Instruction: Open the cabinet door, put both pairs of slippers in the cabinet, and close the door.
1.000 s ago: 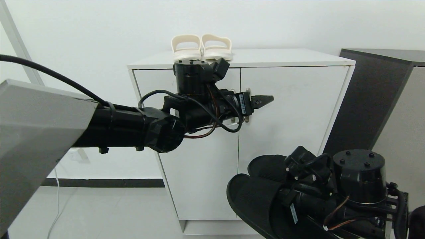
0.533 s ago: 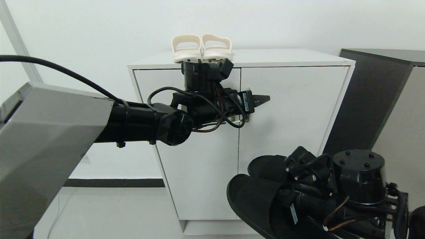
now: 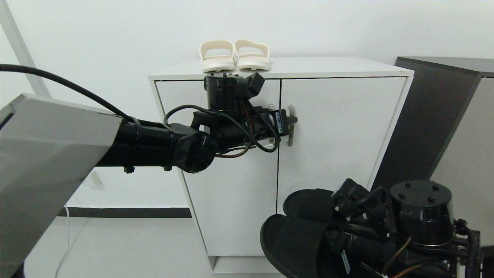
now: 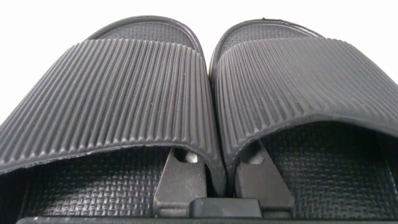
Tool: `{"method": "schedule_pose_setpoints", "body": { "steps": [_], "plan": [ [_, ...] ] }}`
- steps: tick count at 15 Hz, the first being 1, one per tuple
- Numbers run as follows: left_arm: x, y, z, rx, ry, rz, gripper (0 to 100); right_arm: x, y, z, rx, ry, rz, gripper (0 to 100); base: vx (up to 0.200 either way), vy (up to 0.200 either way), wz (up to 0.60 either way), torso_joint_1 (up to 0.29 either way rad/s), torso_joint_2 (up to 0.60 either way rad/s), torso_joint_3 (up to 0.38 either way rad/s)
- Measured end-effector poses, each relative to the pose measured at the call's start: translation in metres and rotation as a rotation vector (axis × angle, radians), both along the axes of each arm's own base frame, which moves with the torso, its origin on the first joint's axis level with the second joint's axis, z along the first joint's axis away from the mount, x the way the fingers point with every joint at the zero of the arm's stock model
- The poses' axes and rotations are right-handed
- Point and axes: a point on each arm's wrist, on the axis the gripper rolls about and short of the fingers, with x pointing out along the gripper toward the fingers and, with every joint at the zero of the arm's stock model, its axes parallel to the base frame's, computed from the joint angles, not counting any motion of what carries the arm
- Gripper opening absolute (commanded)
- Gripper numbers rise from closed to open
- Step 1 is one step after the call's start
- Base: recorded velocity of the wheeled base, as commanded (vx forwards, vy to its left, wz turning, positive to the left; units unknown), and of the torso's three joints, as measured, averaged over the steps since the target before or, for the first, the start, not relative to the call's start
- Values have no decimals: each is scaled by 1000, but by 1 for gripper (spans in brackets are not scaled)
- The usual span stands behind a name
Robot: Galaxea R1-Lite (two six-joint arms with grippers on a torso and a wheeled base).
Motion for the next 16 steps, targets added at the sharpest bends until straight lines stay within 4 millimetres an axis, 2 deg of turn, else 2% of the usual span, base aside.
{"method": "schedule_pose_setpoints", "body": {
  "steps": [3, 10, 13, 16],
  "plan": [
    [-17, 11, -1, 19, 27, -7, 0, -5, -1, 0, -2, -1, 38, 0, 0, 0, 0, 0, 0, 0],
    [-68, 46, 10, -7, -12, -26, 0, -14, 1, -2, -6, 7, 85, 0, 0, 0, 0, 0, 0, 0],
    [-68, 61, 15, -30, -34, 3, 0, -16, 2, -3, -8, 9, 95, 0, 0, 0, 0, 0, 0, 0],
    [-50, 60, 23, -64, -50, 17, 0, -17, 2, -3, -9, 10, 96, 0, 0, 0, 0, 0, 0, 0]
  ]
}}
